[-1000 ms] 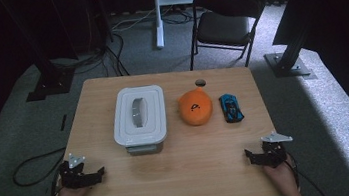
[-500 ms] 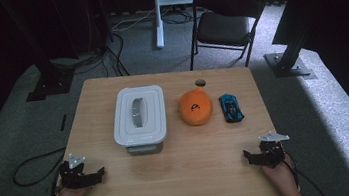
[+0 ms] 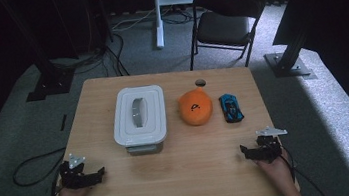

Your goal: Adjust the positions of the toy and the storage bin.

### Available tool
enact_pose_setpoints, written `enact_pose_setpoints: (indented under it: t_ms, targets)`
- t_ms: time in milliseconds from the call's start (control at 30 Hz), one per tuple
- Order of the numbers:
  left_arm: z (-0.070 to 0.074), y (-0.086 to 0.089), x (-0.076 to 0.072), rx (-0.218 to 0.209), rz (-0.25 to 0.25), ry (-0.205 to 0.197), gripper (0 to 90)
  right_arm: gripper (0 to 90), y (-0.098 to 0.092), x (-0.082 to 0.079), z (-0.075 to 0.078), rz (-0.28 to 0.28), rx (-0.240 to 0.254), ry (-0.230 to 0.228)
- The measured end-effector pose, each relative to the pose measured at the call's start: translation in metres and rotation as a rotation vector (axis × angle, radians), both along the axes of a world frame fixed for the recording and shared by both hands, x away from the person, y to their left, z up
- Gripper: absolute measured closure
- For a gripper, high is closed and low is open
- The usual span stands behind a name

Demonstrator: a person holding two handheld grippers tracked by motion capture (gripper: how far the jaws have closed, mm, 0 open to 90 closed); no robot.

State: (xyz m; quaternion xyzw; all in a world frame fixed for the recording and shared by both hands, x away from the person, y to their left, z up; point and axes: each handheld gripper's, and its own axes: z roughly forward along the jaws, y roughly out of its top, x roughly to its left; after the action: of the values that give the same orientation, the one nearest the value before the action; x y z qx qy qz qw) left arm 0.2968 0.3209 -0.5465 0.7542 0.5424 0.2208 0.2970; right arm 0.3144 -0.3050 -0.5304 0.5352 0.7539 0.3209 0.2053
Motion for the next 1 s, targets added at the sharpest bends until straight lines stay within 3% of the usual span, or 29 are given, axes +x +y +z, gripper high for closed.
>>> enact_pose_setpoints:
  t_ms: [200,1000]
  targets:
    - [0.000,0.000,0.000,0.000,0.000,0.000,1.3,12.8,0.000,0.011,0.009,-0.032,-0.004,-0.025]
    - [0.000,0.000,0.000,0.000,0.000,0.000,1.3,12.4,0.011,0.062,0.031,-0.074,0.004,-0.059]
